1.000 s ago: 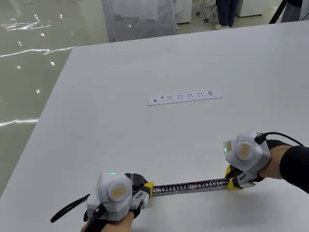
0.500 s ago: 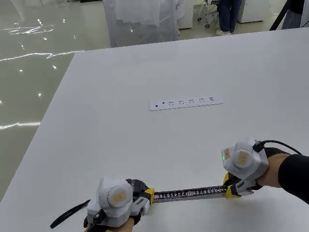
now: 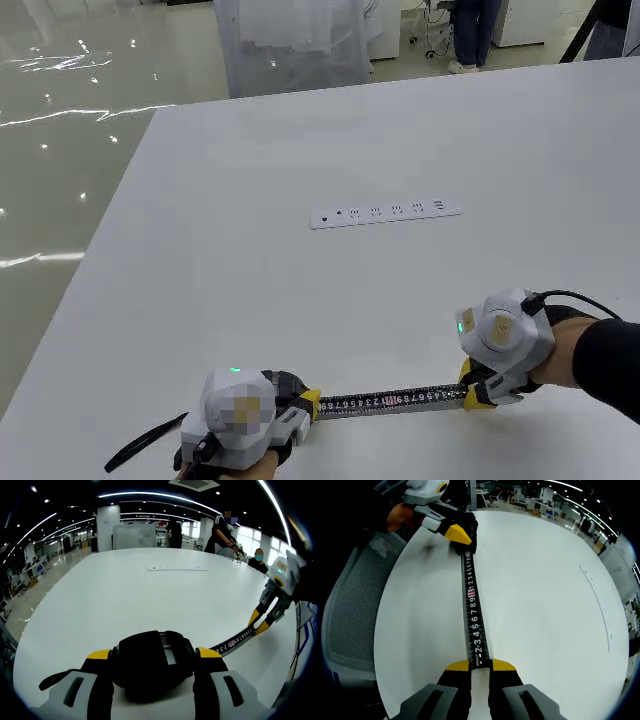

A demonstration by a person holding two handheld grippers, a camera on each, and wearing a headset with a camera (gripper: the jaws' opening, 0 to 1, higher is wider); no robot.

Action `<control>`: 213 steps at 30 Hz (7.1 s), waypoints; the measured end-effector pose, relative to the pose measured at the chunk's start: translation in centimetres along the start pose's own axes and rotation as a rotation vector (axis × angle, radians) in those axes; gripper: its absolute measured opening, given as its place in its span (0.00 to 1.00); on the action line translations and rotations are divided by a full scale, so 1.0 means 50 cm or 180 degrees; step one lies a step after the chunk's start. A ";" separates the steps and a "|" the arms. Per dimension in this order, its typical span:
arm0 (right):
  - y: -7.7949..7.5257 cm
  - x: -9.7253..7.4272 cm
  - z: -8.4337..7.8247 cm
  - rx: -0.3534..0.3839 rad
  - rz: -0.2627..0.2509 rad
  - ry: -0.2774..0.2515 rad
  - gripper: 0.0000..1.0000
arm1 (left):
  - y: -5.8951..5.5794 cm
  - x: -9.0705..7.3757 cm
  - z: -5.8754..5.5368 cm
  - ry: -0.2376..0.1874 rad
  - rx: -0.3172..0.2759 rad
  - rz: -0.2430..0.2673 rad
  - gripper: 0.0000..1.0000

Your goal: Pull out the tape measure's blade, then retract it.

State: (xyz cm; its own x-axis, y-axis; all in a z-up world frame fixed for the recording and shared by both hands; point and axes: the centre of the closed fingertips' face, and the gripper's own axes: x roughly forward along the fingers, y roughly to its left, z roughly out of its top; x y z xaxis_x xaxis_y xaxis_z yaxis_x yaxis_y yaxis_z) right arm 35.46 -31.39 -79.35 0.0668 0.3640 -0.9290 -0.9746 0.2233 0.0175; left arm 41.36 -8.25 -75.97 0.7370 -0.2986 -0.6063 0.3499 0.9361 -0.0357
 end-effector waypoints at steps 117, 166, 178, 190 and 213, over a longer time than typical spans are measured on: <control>0.004 0.028 0.073 -0.0254 0.0060 -0.0047 0.07 | 0.001 0.004 0.001 0.0025 0.0017 0.0026 0.60; 0.003 0.041 0.100 -0.0206 0.0046 -0.0059 0.07 | 0.000 0.004 -0.003 0.0088 0.0027 0.0007 0.59; 0.003 0.048 0.112 -0.0205 0.0047 -0.0065 0.07 | 0.000 0.004 -0.003 0.0100 0.0050 0.0006 0.59; 0.004 0.052 0.119 -0.0182 0.0051 -0.0094 0.07 | 0.002 0.005 -0.003 0.0114 0.0069 0.0008 0.58; 0.005 0.057 0.131 -0.0161 0.0042 -0.0072 0.07 | 0.001 0.004 -0.005 0.0089 0.0078 0.0031 0.59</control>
State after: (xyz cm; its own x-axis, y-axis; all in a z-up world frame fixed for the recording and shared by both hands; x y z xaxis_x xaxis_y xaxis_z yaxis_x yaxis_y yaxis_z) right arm 36.81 -24.36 -79.56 0.0583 0.3871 -0.9202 -0.9850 0.1725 0.0102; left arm 41.39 -8.23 -76.28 0.7241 -0.2840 -0.6285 0.3572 0.9340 -0.0105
